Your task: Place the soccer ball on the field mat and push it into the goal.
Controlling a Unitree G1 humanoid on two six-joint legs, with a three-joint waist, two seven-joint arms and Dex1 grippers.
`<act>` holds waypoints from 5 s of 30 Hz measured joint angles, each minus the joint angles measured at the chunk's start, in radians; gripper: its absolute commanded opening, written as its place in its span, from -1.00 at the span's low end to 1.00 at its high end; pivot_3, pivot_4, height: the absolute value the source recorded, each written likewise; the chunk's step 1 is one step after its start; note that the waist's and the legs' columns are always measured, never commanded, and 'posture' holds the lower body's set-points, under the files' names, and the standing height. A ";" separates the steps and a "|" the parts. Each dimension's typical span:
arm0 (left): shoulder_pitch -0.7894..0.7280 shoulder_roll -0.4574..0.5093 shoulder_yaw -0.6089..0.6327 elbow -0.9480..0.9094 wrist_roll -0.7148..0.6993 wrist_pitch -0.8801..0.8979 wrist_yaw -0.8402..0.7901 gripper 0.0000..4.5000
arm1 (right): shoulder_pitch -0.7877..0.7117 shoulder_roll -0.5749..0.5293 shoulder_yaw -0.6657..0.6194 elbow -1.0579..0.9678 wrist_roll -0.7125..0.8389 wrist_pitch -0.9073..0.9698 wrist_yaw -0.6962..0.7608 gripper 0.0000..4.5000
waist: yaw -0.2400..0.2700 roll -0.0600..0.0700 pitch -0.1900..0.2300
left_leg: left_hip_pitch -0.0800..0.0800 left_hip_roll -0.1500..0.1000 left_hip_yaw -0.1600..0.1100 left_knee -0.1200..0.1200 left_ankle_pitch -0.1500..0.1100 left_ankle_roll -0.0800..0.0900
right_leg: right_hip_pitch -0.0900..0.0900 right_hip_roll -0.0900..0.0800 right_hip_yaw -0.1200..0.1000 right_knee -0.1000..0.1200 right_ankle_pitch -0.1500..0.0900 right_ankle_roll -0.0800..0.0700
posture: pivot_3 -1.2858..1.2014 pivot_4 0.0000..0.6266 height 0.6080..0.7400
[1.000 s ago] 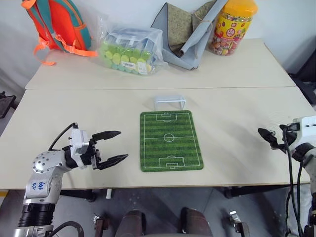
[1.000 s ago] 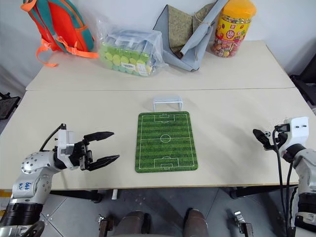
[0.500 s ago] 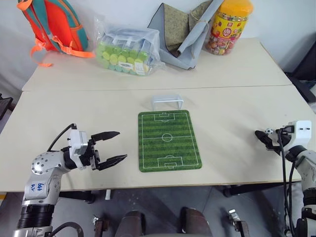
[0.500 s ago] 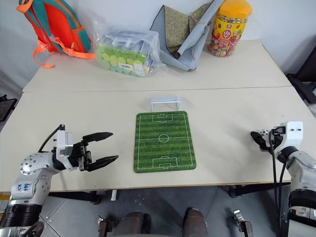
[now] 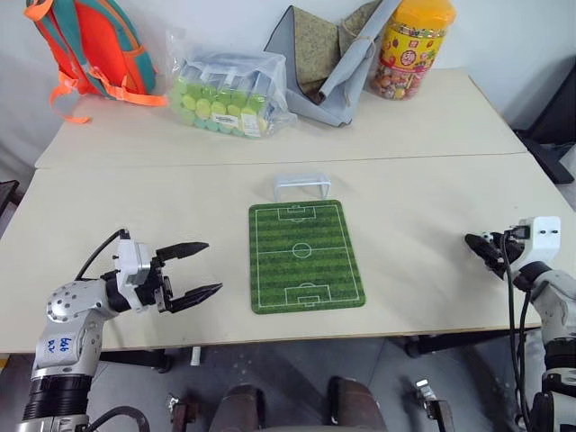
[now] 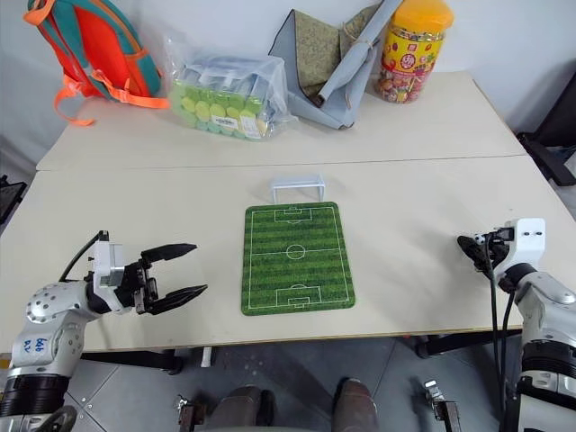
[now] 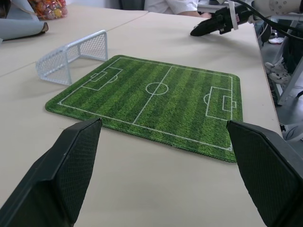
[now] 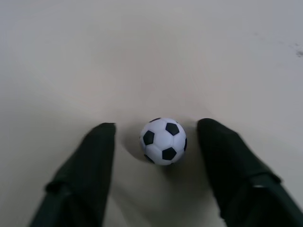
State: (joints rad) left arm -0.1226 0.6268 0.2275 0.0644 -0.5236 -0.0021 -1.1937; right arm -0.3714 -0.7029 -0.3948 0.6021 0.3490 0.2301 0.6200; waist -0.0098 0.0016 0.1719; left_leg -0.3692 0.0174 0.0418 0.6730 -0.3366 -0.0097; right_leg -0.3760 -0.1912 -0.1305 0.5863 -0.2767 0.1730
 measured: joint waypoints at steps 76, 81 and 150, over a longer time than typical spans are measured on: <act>-0.072 -0.039 -0.050 0.217 0.027 -0.226 -0.202 1.00 | -0.236 0.097 0.887 -0.756 -0.171 0.277 0.536 0.28 | 0.005 0.001 0.005 | -0.003 0.001 -0.001 0.006 -0.003 0.000 | -0.003 0.001 -0.001 0.003 0.000 0.000 | 0.03 -0.52 1.00; -0.086 -0.044 -0.052 0.220 0.027 -0.226 -0.200 1.00 | -0.253 0.088 0.839 -0.810 -0.147 0.314 0.549 0.28 | 0.006 0.001 0.005 | -0.003 0.001 -0.001 0.006 -0.003 0.000 | -0.003 0.001 -0.001 0.003 0.000 0.000 | 0.03 -0.52 1.00; -0.161 -0.029 0.045 0.371 0.054 -0.126 0.023 1.00 | -0.105 -0.109 0.265 -0.133 0.004 -0.212 0.748 0.96 | -0.019 -0.002 0.006 | -0.001 0.005 0.003 0.005 -0.005 -0.001 | -0.002 0.004 -0.002 0.000 0.000 0.000 | 0.03 -0.52 1.00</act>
State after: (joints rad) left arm -0.2832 0.5974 0.2730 0.4351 -0.4691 -0.1278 -1.1704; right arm -0.4767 -0.8124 -0.1296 0.4692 0.3531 0.0183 1.3679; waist -0.0290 -0.0005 0.1782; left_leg -0.3699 0.0222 0.0447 0.6776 -0.3418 -0.0105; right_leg -0.3777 -0.1871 -0.1321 0.5865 -0.2766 0.1730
